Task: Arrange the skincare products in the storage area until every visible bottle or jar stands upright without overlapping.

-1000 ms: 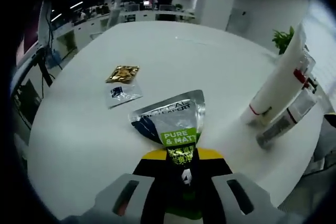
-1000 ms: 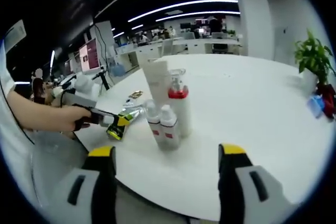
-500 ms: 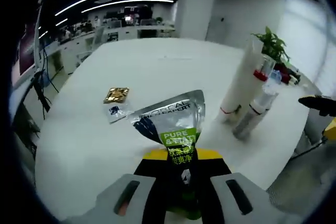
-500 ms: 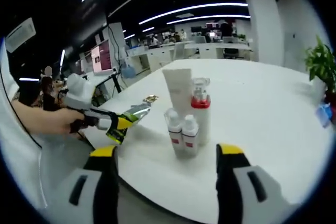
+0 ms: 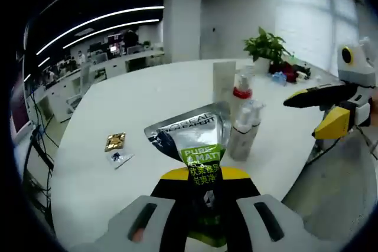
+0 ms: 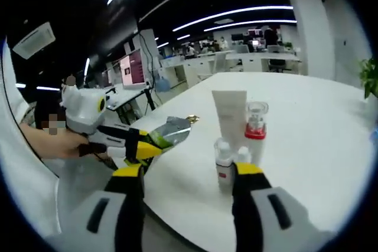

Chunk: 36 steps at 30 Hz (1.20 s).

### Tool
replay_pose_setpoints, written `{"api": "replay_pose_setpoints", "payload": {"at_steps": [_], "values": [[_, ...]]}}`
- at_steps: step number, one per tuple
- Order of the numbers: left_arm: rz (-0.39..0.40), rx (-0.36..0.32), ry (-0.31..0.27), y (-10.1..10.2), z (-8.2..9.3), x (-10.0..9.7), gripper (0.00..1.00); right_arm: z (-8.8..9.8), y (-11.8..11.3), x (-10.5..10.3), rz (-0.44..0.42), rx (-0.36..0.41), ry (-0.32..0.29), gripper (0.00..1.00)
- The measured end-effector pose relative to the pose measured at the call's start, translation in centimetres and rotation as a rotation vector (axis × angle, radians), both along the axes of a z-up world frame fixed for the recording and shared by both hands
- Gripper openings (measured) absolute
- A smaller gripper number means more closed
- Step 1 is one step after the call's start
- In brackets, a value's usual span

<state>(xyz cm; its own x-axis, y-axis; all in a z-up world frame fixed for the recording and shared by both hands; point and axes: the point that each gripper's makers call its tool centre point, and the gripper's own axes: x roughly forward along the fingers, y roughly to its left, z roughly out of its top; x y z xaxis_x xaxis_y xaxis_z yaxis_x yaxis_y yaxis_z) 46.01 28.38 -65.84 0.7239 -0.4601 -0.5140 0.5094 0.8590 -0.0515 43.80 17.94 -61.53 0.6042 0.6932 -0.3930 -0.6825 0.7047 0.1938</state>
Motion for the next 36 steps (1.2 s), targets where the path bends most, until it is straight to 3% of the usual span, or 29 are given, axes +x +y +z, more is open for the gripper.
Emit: {"api": "replay_pose_setpoints", "payload": {"at_steps": [6,10,13,17,18,20,22,29,32,36], "values": [[-0.067,-0.018,-0.041,-1.2,1.7,-0.7,0.12,1.0,1.4,0.7,0.023,0.062,-0.008,0.48],[-0.134,-0.053,-0.082,-2.4,3.4,-1.5,0.12,2.0,2.5,1.2,0.031,0.147,0.004,0.45],[-0.167,-0.084,-0.106,-3.3,4.6,-2.1,0.12,2.5,2.9,1.8,-0.004,0.240,0.044,0.42],[-0.196,-0.095,-0.121,-4.0,5.4,-2.6,0.12,3.5,2.8,3.0,-0.087,0.427,0.119,0.36],[-0.199,-0.098,-0.123,-4.1,5.5,-2.7,0.12,3.6,2.8,3.1,-0.104,0.486,0.170,0.34],[-0.205,-0.105,-0.126,-4.3,5.8,-2.9,0.12,3.5,2.8,3.0,-0.112,0.528,0.228,0.23],[-0.208,-0.105,-0.124,-4.4,5.9,-2.9,0.12,4.0,3.2,2.8,-0.087,0.551,0.216,0.14],[-0.213,-0.116,-0.147,-4.3,6.6,-3.0,0.14,5.0,3.1,2.7,-0.104,0.658,0.240,0.07],[-0.228,-0.112,-0.144,-4.4,6.6,-3.1,0.21,5.3,3.1,2.5,-0.099,0.665,0.229,0.04],[-0.267,-0.140,-0.128,-5.2,6.9,-3.6,0.37,6.0,2.8,2.1,-0.076,0.692,0.224,0.01]]}}
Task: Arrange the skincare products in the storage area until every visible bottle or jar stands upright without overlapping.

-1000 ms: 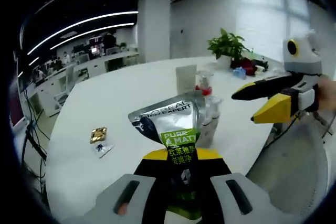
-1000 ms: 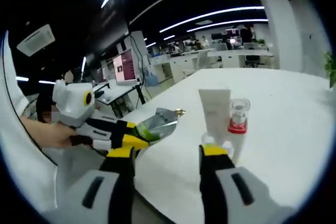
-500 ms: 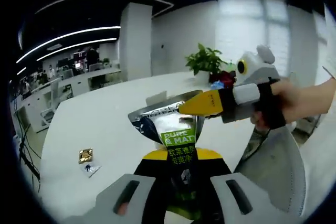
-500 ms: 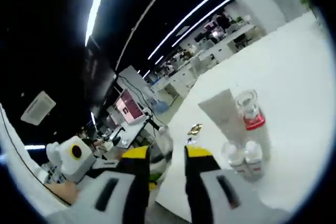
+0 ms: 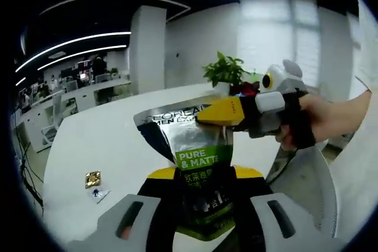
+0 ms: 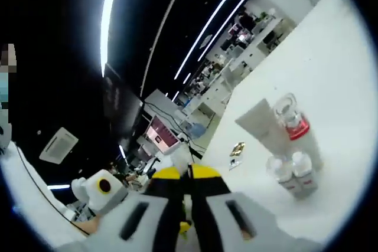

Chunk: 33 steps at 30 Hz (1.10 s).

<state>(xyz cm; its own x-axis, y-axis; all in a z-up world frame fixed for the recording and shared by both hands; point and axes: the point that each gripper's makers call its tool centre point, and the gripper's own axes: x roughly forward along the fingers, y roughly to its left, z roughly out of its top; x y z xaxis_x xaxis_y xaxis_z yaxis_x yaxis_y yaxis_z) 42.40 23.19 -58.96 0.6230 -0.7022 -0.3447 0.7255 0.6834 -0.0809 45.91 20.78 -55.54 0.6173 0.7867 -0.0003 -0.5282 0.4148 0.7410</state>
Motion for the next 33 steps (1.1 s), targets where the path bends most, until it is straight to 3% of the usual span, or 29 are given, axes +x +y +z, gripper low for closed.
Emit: {"api": "replay_pose_setpoints", "payload": {"at_steps": [4,11,13,16,20,22,23,28,33], "values": [[-0.014,-0.012,-0.002,-0.1,0.7,0.2,0.52,1.4,-0.5,-0.2,0.014,0.045,-0.028,0.00],[-0.035,-0.092,-0.008,0.6,2.6,1.3,0.60,2.5,-1.3,-0.4,0.032,0.029,-0.069,0.00],[-0.065,-0.127,0.022,0.7,2.6,1.5,0.60,3.0,-1.3,-0.8,0.057,0.041,-0.086,0.00],[-0.138,-0.167,0.060,0.5,2.5,1.4,0.56,3.9,-0.9,-1.6,0.111,0.050,-0.123,0.00],[-0.231,-0.276,0.125,-0.1,3.1,0.8,0.47,5.3,-0.4,-2.6,0.186,0.067,-0.167,0.00],[-0.236,-0.287,0.121,0.1,3.2,1.0,0.39,5.7,-0.4,-2.8,0.204,0.081,-0.178,0.00],[-0.276,-0.325,0.131,-0.3,3.7,0.5,0.37,6.0,-0.5,-2.8,0.213,0.094,-0.182,0.00],[-0.275,-0.373,0.163,0.1,3.8,0.5,0.28,6.3,-0.6,-2.6,0.227,0.086,-0.194,0.00],[-0.283,-0.435,0.210,0.2,4.2,-0.3,0.11,6.2,-1.4,-1.8,0.191,0.080,-0.198,0.00]]}}
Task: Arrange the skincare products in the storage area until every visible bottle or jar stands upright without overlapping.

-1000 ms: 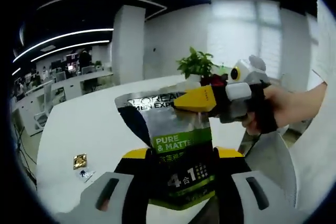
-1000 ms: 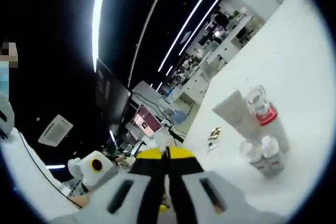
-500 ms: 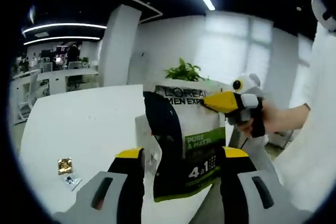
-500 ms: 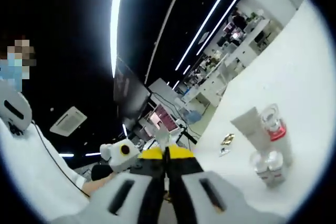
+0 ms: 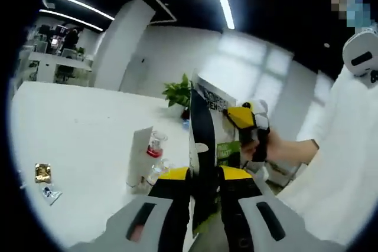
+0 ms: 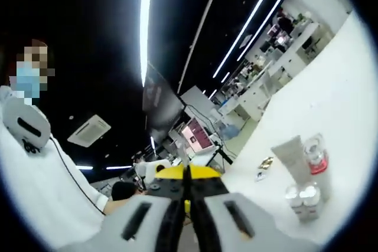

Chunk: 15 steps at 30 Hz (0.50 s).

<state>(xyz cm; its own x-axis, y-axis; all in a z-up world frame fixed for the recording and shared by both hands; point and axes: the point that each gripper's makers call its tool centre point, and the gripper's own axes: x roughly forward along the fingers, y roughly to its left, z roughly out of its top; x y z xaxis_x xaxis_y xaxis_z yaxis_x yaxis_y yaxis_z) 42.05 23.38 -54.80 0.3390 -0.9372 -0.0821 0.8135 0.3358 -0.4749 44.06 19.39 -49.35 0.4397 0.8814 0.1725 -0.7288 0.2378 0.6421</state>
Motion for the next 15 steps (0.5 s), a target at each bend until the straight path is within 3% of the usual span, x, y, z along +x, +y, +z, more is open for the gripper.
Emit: {"api": "replay_pose_setpoints", "payload": {"at_steps": [3,8,12,15], "values": [[-0.011,-0.036,0.014,0.0,0.3,-0.7,0.01,-0.2,-0.2,0.2,-0.010,-0.013,-0.002,0.01],[-0.018,-0.107,0.092,0.0,1.0,-1.5,0.00,-0.2,-0.1,0.3,-0.007,0.004,0.011,0.02],[0.011,-0.170,0.107,0.4,2.0,-1.4,0.00,0.0,-0.1,0.0,-0.013,0.036,0.002,0.09],[0.027,-0.239,0.120,0.8,3.2,-1.3,0.00,-0.2,0.1,-0.6,0.007,0.086,0.034,0.17]]}}
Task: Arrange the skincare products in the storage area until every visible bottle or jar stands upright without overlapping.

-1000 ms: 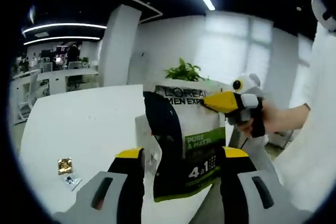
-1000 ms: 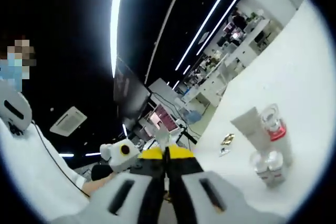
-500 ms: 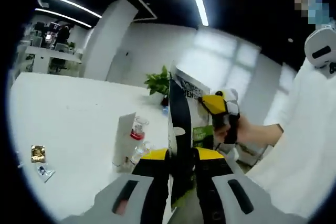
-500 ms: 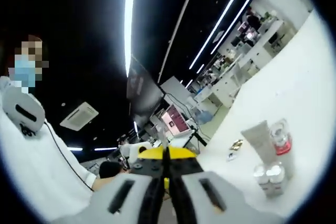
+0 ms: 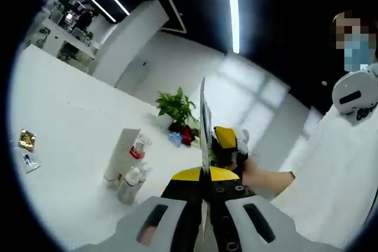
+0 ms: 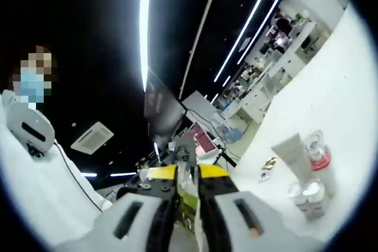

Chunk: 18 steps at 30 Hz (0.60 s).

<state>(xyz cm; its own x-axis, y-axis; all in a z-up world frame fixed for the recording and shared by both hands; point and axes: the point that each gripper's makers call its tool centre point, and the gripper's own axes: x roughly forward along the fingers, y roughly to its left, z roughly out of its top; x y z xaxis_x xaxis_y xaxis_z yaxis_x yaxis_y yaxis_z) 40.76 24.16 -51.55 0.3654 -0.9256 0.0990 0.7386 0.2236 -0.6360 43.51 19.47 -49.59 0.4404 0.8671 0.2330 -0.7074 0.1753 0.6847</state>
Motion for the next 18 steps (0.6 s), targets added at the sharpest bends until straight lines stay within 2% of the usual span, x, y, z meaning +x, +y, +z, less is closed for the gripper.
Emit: {"api": "replay_pose_setpoints", "payload": {"at_steps": [4,8,12,13,14,15,16,17,18], "values": [[0.024,-0.060,0.013,0.5,1.5,0.5,0.00,-1.6,0.8,-1.1,0.041,-0.014,0.035,0.19],[0.009,-0.035,-0.013,0.1,2.0,0.5,0.00,-2.5,1.8,-1.6,0.066,-0.012,0.057,0.22],[0.027,-0.036,-0.006,0.2,2.0,1.0,0.00,-2.6,2.1,-1.7,0.066,-0.004,0.065,0.14],[0.045,-0.030,0.003,0.4,1.7,1.4,0.00,-2.8,2.0,-1.4,0.053,0.015,0.094,0.11],[0.056,-0.026,0.012,0.5,1.5,1.6,0.00,-2.8,1.9,-1.3,0.056,0.027,0.115,0.03],[0.103,0.023,0.021,0.9,0.5,2.4,0.00,-2.5,2.0,-1.9,0.095,0.062,0.135,0.01],[0.082,0.010,0.032,0.7,0.5,2.1,0.00,-2.9,2.1,-1.6,0.072,0.031,0.126,0.01],[0.089,0.019,0.047,0.7,0.2,2.2,0.00,-3.0,2.1,-1.7,0.056,0.002,0.084,0.01],[0.096,0.027,0.046,0.7,0.1,2.3,0.00,-2.7,2.2,-2.0,0.069,0.020,0.095,0.01]]}}
